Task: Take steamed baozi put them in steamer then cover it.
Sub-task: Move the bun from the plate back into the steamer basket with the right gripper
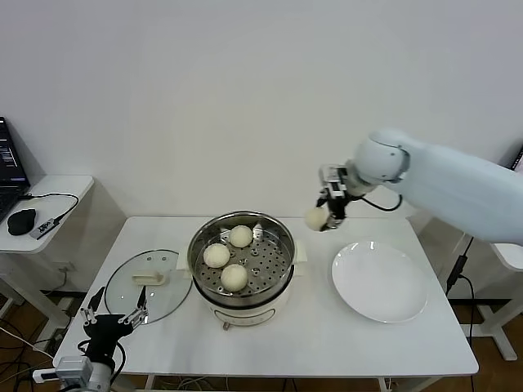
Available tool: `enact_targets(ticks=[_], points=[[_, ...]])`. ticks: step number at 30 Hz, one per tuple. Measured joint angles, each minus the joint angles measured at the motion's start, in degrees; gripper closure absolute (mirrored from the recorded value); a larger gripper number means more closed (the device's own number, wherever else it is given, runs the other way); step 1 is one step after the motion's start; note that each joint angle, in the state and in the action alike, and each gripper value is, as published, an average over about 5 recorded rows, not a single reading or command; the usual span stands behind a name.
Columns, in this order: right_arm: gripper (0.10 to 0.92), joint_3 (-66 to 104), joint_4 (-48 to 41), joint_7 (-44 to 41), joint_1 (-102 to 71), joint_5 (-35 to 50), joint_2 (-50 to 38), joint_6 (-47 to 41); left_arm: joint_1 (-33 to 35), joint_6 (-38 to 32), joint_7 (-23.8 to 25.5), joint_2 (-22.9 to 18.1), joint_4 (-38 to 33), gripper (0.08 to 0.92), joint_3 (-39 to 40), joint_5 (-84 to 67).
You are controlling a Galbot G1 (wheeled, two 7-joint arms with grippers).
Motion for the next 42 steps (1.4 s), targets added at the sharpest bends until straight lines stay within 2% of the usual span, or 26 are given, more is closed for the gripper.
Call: enact_targets(ticks=[7, 15, 34, 37, 42], points=[[0.397, -1.48, -1.27, 5.43, -0.30, 5.92, 7.55, -4.56, 0.09, -0.05, 0.00, -0.57, 0.38, 0.177, -0.10, 0.14], [0.397, -3.25, -3.83, 8.59, -2.93, 7.90, 14.09, -7.17, 0.22, -0.13, -0.02, -1.09, 0.50, 0.177, -0.26, 0.25], [0.397, -4.56, -6.23, 9.37, -7.73, 4.29, 16.98, -9.16, -0.26, -0.22, -0.02, -1.19, 0.94, 0.177, -0.01, 0.30], [0.371, -4.36, -5.89, 9.07, -7.67, 4.01, 16.75, -9.29, -0.29, -0.21, -0.02, -1.24, 0.94, 0.177, -0.01, 0.30], [0.248, -4.03, -5.02, 8.56, -7.16, 3.60, 16.02, -9.43, -0.28, -0.20, -0.01, -1.43, 0.90, 0.177, 0.06, 0.33]])
